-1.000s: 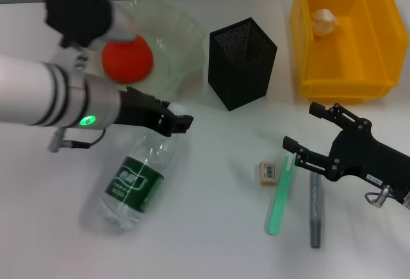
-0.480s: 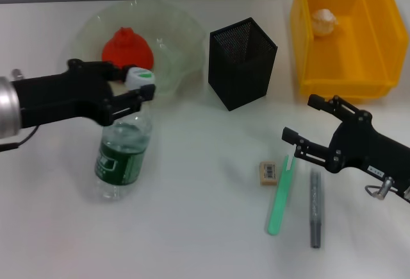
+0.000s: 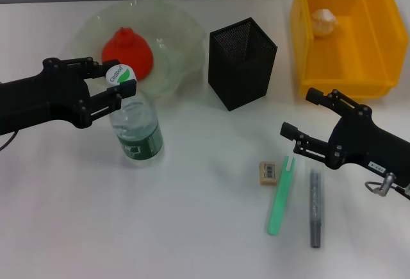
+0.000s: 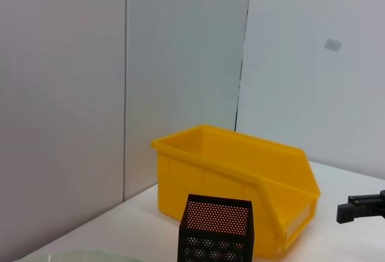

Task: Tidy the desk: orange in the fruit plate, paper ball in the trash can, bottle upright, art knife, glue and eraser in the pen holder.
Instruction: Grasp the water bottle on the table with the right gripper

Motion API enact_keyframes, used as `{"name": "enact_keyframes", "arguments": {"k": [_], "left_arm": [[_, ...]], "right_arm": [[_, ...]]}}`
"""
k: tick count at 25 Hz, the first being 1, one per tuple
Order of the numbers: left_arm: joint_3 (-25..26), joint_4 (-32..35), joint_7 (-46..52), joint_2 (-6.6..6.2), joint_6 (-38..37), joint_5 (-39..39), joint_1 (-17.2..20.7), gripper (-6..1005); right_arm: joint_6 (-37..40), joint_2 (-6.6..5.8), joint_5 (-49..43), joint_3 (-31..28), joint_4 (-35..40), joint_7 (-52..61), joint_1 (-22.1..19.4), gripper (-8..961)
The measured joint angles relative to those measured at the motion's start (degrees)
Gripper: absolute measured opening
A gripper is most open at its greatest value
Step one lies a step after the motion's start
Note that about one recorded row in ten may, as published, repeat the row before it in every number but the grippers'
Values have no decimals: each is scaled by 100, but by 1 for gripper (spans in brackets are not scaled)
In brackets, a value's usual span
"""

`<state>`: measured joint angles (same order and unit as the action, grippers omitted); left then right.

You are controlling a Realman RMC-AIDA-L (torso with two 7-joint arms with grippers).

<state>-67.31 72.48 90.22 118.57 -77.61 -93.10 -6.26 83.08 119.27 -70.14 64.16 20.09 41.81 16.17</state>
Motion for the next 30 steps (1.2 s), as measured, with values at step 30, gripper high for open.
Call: {"name": "enact_keyframes", "arguments": {"k": [30], "left_arm": [[491,-363,-769,1,-647,1081,8,770]], "right_arm": [[131,0,-71,-31,272,303,-88,832]]}}
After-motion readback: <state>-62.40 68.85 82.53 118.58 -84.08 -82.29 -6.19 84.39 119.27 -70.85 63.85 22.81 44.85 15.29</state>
